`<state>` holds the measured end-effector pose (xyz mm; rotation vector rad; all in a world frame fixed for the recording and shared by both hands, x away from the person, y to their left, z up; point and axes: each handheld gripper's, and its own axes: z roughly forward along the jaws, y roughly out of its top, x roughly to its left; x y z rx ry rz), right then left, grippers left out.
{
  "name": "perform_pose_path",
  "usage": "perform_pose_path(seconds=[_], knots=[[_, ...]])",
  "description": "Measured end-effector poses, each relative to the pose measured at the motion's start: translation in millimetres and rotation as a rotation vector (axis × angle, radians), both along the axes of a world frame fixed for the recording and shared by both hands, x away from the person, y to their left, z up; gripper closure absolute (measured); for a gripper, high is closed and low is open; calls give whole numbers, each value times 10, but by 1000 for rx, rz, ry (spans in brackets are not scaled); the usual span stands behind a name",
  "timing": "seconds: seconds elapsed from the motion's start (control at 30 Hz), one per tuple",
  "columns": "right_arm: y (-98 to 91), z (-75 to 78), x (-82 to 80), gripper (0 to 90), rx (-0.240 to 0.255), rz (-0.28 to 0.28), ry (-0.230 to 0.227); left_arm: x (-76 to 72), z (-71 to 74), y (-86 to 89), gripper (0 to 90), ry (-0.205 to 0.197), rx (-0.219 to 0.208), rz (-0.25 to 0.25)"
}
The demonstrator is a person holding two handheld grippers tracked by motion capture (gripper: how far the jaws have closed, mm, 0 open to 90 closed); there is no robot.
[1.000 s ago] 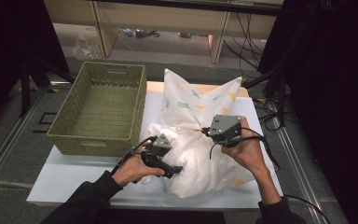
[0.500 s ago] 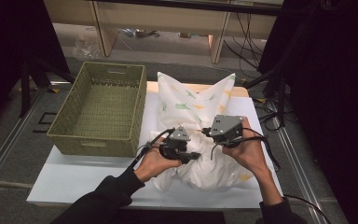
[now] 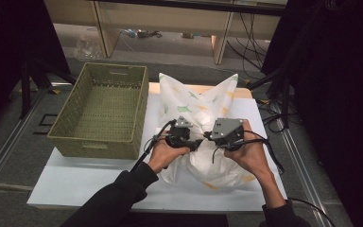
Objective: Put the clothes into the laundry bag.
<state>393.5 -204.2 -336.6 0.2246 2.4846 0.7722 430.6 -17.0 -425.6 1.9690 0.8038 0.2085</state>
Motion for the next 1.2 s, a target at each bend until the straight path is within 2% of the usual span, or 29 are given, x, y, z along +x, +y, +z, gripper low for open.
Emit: perform_pose_path(seconds=[0.07, 0.1, 0.17, 0.2, 0.23, 0.27, 0.3, 0.33, 0.37, 0.4, 0.43, 0.5, 0.53, 0.57, 0.6, 0.63, 0.67, 0.7, 0.77, 0.83, 0.9, 0.93, 1.0, 1.07, 1.13, 1.2], knots=[[-19, 17, 4, 899, -2, -2, -15, -117, 70, 109, 393, -37, 28, 8], [-22, 21, -5, 899, 15, 0, -4, -164, 104, 177, 346, -42, 37, 13], [-30, 27, -11, 899, 22, -14, -3, -239, 146, 307, 297, -56, -16, 22], [-46, 40, 9, 899, -5, -1, -24, -258, 157, 370, 289, -68, -17, 32], [-34, 33, -3, 899, 10, -7, -11, -262, 155, 419, 269, -87, 2, 46], [-28, 31, 4, 899, 7, 1, -16, -245, 142, 476, 238, -111, 50, 56], [-26, 32, 11, 899, -6, 3, -24, -221, 122, 510, 224, -119, 77, 59], [-19, 28, 9, 899, -4, 2, -19, -191, 87, 532, 217, -105, 83, 81], [-7, 23, 21, 899, 1, 26, -23, -152, 43, 549, 202, -83, 90, 80], [1, 18, 10, 899, 12, 22, -6, -117, -6, 547, 187, -50, 102, 74], [0, 19, 11, 899, 12, 21, -9, -90, -63, 524, 185, -33, 113, 88], [-2, 19, 11, 899, 13, 19, -8, -7, -176, 482, 182, -8, 158, 83], [-3, 18, 14, 899, 12, 18, -13, 14, -208, 461, 227, 20, 147, 74], [-4, 15, 17, 899, 10, 17, -16, 30, -240, 429, 308, 89, 101, 40], [-6, 9, 21, 899, 9, 19, -13, 26, -245, 412, 434, 116, 77, 6], [-8, 4, 28, 899, 6, 16, -20, -15, -233, 372, 530, 110, 52, -30], [-21, -1, 24, 899, 1, -3, -10, -56, -205, 348, 643, 84, 52, -62], [-26, -3, 34, 899, -8, -1, -18, -84, -178, 329, 719, 78, 43, -80], [-17, -13, 39, 899, -5, -2, -17, -132, -93, 286, 802, 87, -16, -109], [9, -24, 25, 899, 6, -2, -4, -139, -44, 240, 832, 103, -70, -126], [23, -24, 23, 899, -16, 9, -13, -111, -21, 184, 840, 138, -123, -140], [33, -18, 14, 899, -23, 12, -15, -101, -7, 149, 842, 131, -126, -141], [53, -5, -5, 900, -12, 17, -12, -87, 42, 69, 844, 87, -107, -132], [48, 19, -15, 900, -9, 20, -20, -22, 68, 8, 845, 87, -140, -116], [13, 62, -29, 900, -8, 20, -27, 68, 42, -31, 843, 74, -145, -87], [-29, 104, -39, 900, 0, 22, -31, 164, -39, -58, 839, 94, -151, -52]])
